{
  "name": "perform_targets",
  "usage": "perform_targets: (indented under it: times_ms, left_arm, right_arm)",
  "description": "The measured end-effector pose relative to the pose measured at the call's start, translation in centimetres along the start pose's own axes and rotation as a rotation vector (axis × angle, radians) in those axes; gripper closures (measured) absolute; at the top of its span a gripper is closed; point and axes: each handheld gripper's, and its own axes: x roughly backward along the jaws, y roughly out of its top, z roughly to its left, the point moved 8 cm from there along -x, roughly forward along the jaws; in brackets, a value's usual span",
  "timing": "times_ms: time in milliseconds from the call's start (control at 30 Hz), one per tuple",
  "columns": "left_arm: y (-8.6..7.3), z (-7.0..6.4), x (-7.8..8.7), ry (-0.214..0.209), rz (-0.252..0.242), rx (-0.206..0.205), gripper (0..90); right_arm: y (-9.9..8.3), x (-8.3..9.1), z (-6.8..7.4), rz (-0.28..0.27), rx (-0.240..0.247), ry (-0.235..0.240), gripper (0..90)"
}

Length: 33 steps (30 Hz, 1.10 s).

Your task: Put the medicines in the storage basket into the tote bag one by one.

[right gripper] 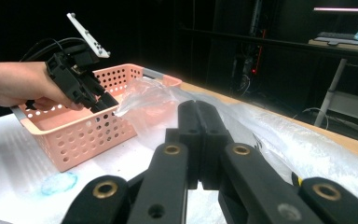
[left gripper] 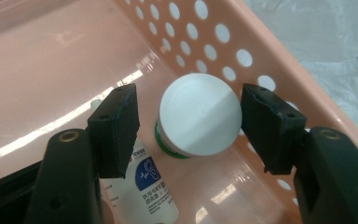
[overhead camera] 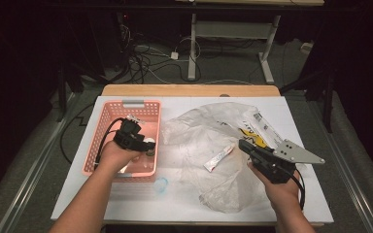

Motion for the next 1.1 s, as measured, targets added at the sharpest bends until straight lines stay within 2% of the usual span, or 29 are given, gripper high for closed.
perform_targets:
  times_ms: [367, 500, 900, 1100]
  left_arm:
    - [0.17, 0.32, -0.83, 0.033, 0.041, -0.011, 40.2]
    - [0.24, 0.19, -0.99, 0.033, 0.037, -0.023, 47.5]
    - [0.27, 0.04, -0.91, 0.054, 0.030, -0.040, 48.7]
    - [0.50, -0.20, -0.20, 0.049, -0.006, -0.034, 48.7]
  right_arm:
    - [-0.10, -0.14, 0.03, 0.004, 0.007, 0.004, 90.0]
    - [-0.11, -0.09, -0.02, 0.004, 0.008, 0.001, 90.0]
    - [-0.03, -0.02, 0.03, 0.001, 0.001, 0.001, 90.0]
    - [-0.03, -0.02, -0.04, 0.001, 0.003, 0.000, 90.0]
